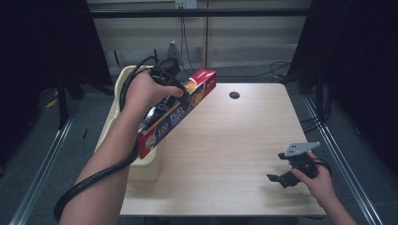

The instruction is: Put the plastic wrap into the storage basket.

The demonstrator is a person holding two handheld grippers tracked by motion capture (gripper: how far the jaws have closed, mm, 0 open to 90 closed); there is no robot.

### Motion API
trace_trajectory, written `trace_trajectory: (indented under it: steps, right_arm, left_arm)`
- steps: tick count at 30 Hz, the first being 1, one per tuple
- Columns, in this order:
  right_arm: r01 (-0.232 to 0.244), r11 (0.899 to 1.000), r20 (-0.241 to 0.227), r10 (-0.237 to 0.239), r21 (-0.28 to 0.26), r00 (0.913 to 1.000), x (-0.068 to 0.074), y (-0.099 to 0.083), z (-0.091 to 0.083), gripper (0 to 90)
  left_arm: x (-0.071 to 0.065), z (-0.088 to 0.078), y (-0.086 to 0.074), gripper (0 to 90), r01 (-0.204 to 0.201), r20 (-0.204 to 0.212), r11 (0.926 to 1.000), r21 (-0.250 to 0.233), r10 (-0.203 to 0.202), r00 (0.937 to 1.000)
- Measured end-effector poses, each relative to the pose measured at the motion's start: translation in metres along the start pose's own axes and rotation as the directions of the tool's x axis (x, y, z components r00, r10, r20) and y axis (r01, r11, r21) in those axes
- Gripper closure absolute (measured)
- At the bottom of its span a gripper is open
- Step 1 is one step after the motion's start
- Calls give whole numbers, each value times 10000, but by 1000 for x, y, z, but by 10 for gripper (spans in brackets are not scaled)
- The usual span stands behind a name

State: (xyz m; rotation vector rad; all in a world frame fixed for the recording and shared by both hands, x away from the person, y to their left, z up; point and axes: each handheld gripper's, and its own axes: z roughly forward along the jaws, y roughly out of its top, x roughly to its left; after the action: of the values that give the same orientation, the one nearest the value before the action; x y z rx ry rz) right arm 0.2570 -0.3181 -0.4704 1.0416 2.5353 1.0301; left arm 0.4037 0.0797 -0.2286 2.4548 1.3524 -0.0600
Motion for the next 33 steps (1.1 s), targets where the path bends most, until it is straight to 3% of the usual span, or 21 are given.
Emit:
trace_trajectory:
  steps: [6,7,8,19,26,33]
  right_arm:
    - [-23,10000,42,23,-8,10000,0,0,0,26]
    - [-23,10000,38,23,-16,10000,0,0,0,26]
    - [-20,10000,-12,20,-23,10000,-1,0,-1,26]
    - [20,10000,-40,-21,-56,10000,-1,-1,-1,26]
    - [1,10000,43,0,-79,10000,-1,-2,-2,27]
    - [-62,10000,-74,62,-72,10000,-2,-2,-4,26]
  left_arm:
    - [6,-6,-3,402,286,-70,9996,-89,-287,9996]
    - [9,-8,-2,402,39,-135,10000,-52,-39,9999]
    - [9,-8,-3,402,331,-139,9994,-132,-333,9993]
    - [20,-18,-9,403,1036,-430,9941,-316,-1049,9936]
    - [31,-22,-13,402,1106,-556,9929,-432,-1129,9921]
    - [41,-26,-18,402,1535,-610,9865,-569,-1569,9857]
